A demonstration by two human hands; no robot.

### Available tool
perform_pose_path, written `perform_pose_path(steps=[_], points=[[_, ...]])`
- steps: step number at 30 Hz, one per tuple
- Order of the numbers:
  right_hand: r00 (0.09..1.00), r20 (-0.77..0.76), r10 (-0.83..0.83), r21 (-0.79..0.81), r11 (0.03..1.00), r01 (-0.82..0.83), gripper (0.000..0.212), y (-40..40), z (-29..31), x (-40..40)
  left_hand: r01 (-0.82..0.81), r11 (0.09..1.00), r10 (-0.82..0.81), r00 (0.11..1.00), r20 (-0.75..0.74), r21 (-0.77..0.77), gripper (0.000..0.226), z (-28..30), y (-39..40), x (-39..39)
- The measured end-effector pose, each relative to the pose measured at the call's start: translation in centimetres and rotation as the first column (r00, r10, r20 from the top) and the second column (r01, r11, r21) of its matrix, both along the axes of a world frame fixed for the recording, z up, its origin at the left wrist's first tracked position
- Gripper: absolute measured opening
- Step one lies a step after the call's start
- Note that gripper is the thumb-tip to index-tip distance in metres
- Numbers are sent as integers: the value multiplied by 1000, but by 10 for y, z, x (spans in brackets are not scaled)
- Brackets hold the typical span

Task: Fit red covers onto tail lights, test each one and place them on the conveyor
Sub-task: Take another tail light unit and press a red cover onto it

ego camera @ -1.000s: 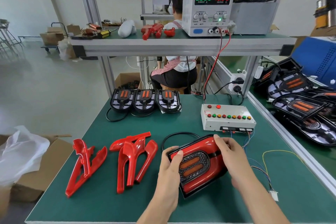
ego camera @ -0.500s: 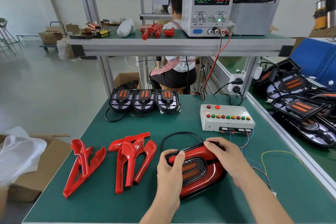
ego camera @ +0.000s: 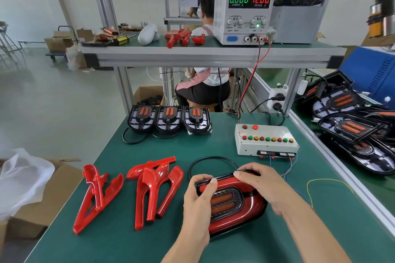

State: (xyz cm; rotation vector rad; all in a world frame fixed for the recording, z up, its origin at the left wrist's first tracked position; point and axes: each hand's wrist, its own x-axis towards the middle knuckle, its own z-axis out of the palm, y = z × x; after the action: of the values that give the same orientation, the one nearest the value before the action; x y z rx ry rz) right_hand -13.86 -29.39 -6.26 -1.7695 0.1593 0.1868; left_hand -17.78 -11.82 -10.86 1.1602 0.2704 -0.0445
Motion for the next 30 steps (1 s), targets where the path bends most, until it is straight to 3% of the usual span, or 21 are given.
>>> perform_pose_path(steps=[9,17,19,22,30], points=[[998,48,-29,-4,1000,29,17,2,-4,-2,-7,999,7,1000,-3,38,9,6,0,-1],[996,85,-39,6,999,38,20,1,-12,-5,75,996,-76,997,-10,-43,13,7,6,-5],[999,51,-6,82,997,2,28,-3,-11,-6,77,995,-79,996,-30,-63,16,8,9,-4],[1000,1,0,216,976,0,24,-11,-9,-8,80,988,-90,994,-64,-135,18,12,11,-4],[994,-47,-103,384,916,113,24,-6,-18,-14,72,975,-96,989,-109,-208,26,15,12,-3]])
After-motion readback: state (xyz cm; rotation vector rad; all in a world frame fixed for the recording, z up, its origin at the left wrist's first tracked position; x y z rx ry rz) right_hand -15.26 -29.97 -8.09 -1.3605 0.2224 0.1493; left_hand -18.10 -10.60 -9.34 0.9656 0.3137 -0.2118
